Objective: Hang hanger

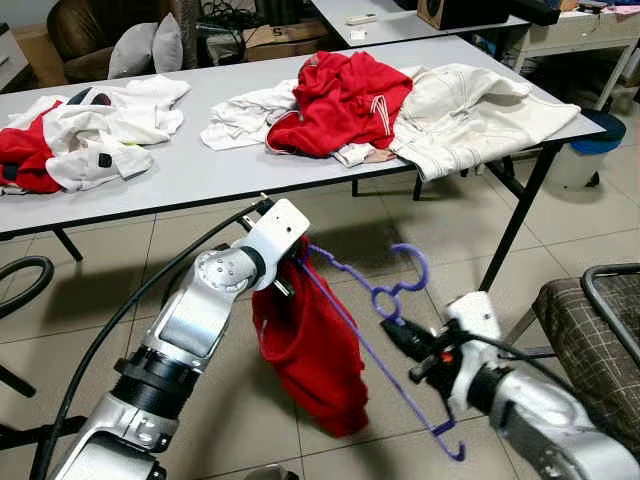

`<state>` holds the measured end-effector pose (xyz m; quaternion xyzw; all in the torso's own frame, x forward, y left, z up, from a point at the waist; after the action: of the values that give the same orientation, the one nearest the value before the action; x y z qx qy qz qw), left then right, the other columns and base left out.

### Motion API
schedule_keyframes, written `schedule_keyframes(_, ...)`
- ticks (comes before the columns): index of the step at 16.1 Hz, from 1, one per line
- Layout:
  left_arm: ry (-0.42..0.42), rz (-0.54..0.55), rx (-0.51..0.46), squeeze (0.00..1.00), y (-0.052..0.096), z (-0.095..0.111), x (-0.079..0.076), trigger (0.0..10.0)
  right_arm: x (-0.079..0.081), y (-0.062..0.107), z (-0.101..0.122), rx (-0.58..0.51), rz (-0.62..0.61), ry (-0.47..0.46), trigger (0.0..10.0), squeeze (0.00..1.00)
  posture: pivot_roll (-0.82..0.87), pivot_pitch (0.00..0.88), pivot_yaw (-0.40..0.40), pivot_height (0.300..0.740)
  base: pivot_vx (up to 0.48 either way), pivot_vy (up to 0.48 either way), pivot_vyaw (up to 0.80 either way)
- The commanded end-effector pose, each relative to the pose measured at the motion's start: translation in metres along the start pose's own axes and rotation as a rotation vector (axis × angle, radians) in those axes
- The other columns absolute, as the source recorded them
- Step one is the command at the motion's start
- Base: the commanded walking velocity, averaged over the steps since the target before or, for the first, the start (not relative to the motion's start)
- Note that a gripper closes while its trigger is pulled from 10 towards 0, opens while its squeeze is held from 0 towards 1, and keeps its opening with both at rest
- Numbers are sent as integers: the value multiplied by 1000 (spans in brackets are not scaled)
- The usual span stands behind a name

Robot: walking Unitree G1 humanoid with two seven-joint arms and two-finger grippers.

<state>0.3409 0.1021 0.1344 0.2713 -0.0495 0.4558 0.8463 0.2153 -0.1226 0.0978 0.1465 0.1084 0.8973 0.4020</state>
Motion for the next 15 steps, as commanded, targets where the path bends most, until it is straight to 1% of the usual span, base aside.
schedule_keyframes(1,-20,30,-41,0,0,14,7,0,11,-1,4,3,55,24,10000,0,-45,0,87,740,0,0,0)
schedule_keyframes(3,-18,34,-45,0,-1,16,7,0,12,0,0,37,65,49,10000,0,-51,0,94,740,0,0,0)
schedule_keyframes(4,-15,34,-50,0,-2,17,7,0,10,-1,-2,59,46,61,10000,0,-53,0,95,740,0,0,0)
schedule_keyframes(5,-11,34,-55,0,-3,18,7,0,7,-5,-1,58,6,71,10000,0,-55,0,95,740,0,0,0)
schedule_keyframes(6,-6,33,-58,0,-3,19,6,0,3,-10,2,52,-44,83,10000,0,-55,0,95,740,0,0,0)
schedule_keyframes(7,0,33,-59,0,-3,19,6,0,-1,-16,5,44,-94,119,10000,0,-60,0,98,740,0,0,0)
schedule_keyframes(8,7,38,-58,0,-3,19,6,0,-4,-19,7,36,-123,125,10000,0,-61,0,99,740,0,0,0)
schedule_keyframes(9,29,51,-53,0,-3,17,7,0,-9,-31,13,25,-191,134,10000,0,-62,0,100,740,0,0,0)
schedule_keyframes(10,46,66,-51,0,-3,15,9,0,-9,-40,18,18,-211,151,10000,0,-60,0,98,740,0,0,0)
schedule_keyframes(11,78,92,-49,0,-5,13,13,0,-8,-46,23,11,-230,171,10000,0,-60,0,98,740,0,0,0)
schedule_keyframes(12,134,124,-50,0,-7,11,16,0,-9,-53,27,3,-268,180,10000,0,-51,0,100,740,0,0,0)
schedule_keyframes(13,187,134,-58,0,-9,11,18,0,-9,-60,30,-4,-285,168,10000,0,-49,0,102,740,0,0,0)
schedule_keyframes(14,252,116,-72,0,-12,13,14,0,-5,-70,33,-5,-272,193,10000,0,-51,0,107,740,0,0,0)
schedule_keyframes(15,261,90,-73,0,-14,15,10,0,-3,-76,35,0,-267,203,10000,0,-53,0,115,740,0,0,0)
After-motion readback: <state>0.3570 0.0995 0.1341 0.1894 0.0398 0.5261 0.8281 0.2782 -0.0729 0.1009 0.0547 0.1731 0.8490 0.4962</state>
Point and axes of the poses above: a point about 5 cm out from each wrist's last joint towards the gripper, its own y axis pointing back from the gripper into the wrist, its own z axis along the axis of the wrist's last joint, x = y × z, the point moved 2 cm from there along -y, pointing out of the wrist towards the gripper, and after that the axes turned 3 degrees about y, right-handed, at the moved point
